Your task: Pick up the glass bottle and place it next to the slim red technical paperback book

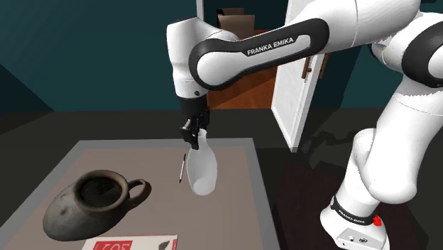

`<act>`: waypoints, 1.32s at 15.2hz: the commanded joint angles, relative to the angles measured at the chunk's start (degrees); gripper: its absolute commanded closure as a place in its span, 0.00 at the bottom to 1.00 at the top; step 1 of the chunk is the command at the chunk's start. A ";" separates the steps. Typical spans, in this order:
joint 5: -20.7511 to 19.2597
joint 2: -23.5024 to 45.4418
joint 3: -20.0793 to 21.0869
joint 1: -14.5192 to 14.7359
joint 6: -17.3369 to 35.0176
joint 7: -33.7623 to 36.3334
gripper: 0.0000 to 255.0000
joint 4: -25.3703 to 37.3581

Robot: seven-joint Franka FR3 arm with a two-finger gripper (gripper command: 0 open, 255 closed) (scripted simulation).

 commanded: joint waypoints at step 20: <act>-1.03 6.82 15.18 14.28 -0.02 29.80 1.00 7.34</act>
